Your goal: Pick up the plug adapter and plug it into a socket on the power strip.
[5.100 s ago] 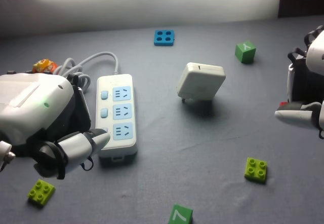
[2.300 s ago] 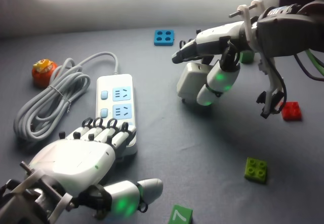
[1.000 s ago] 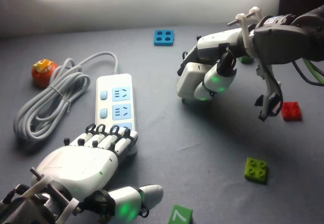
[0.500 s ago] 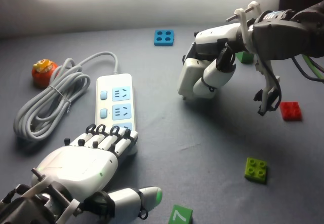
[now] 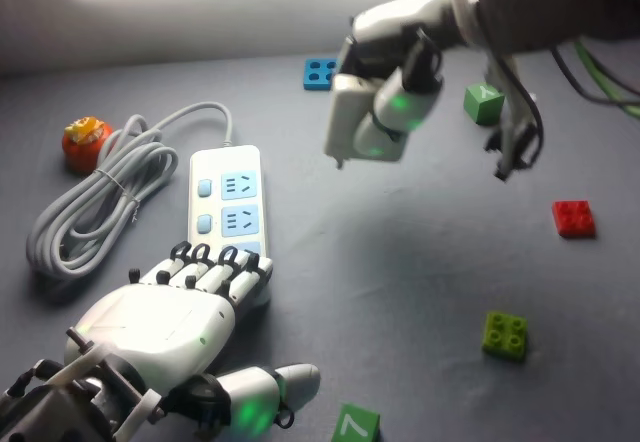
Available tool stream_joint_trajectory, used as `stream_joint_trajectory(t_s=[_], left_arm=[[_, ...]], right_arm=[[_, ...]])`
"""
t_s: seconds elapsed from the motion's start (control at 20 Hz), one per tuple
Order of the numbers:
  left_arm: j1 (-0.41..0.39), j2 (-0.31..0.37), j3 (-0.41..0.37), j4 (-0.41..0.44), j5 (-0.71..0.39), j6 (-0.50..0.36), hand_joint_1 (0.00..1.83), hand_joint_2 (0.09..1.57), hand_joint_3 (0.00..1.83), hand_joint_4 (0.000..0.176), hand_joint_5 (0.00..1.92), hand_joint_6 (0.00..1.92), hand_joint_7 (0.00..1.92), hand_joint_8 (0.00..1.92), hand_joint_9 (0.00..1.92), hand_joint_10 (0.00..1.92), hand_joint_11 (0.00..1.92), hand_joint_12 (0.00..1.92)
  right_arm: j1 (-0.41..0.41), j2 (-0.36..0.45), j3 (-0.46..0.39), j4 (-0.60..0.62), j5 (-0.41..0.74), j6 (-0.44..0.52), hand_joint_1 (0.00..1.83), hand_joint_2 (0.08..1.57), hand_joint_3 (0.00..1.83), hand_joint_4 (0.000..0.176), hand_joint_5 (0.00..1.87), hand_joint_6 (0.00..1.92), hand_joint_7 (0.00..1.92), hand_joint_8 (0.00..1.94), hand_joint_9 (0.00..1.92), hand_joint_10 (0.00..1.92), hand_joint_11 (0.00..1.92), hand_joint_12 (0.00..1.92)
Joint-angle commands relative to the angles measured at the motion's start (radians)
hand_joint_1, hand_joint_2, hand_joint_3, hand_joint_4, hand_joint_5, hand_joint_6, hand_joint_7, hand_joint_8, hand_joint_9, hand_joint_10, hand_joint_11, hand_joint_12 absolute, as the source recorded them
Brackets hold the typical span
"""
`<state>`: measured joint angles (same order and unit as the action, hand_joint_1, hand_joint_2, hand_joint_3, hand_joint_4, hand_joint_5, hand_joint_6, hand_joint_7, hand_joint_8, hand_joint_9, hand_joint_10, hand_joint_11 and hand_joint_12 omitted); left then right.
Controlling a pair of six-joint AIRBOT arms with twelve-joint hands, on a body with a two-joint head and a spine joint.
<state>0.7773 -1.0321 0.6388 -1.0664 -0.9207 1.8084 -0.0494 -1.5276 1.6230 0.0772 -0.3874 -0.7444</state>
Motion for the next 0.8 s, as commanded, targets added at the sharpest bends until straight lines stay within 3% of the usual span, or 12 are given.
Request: stream_joint_trajectory(t_s=[0.0,0.15,0.4,0.5,0.65,0.75], left_arm=[[-0.004,-0.004,0.002,0.023,-0.019,-0.006,0.00,1.21,0.00,0.000,0.02,0.00,0.01,0.00,0.04,0.00,0.00,0.29],[-0.011,-0.004,0.006,0.023,-0.018,-0.005,0.00,1.21,0.00,0.000,0.03,0.00,0.02,0.00,0.04,0.00,0.00,0.30],[-0.020,-0.004,0.006,0.023,-0.005,0.003,0.00,1.21,0.00,0.000,0.02,0.00,0.01,0.00,0.03,0.00,0.00,0.25],[-0.020,-0.004,0.007,0.023,-0.005,0.004,0.00,1.21,0.00,0.000,0.03,0.01,0.02,0.00,0.04,0.00,0.00,0.27],[-0.019,-0.004,0.009,0.023,-0.003,0.003,0.00,1.21,0.00,0.000,0.04,0.00,0.03,0.00,0.05,0.01,0.00,0.28],[-0.019,-0.004,0.010,0.023,-0.003,0.003,0.00,1.23,0.01,0.000,0.02,0.01,0.03,0.01,0.05,0.01,0.00,0.21]], right_arm=[[0.035,-0.007,-0.001,-0.071,0.060,0.070,1.20,1.16,0.00,0.000,0.82,1.25,0.99,0.98,1.15,0.21,0.80,1.17],[0.088,-0.057,-0.001,-0.397,-0.014,0.352,1.19,1.16,0.00,0.014,0.84,1.23,0.95,1.02,1.14,0.21,0.78,1.20],[0.094,-0.137,-0.020,-0.766,-0.062,0.568,1.19,1.17,0.00,0.012,0.83,1.26,0.94,1.03,1.10,0.22,0.70,1.26],[0.087,-0.161,-0.028,-0.807,-0.081,0.603,1.18,1.17,0.00,0.014,0.82,1.27,0.92,1.06,1.08,0.21,0.68,1.27],[0.078,-0.193,-0.029,-0.808,-0.103,0.622,1.19,1.17,0.00,0.004,0.82,1.27,0.95,1.01,1.09,0.22,0.71,1.26],[0.072,-0.211,-0.030,-0.840,-0.099,0.649,1.19,1.16,0.00,0.002,0.83,1.26,0.97,0.98,1.09,0.20,0.72,1.23]])
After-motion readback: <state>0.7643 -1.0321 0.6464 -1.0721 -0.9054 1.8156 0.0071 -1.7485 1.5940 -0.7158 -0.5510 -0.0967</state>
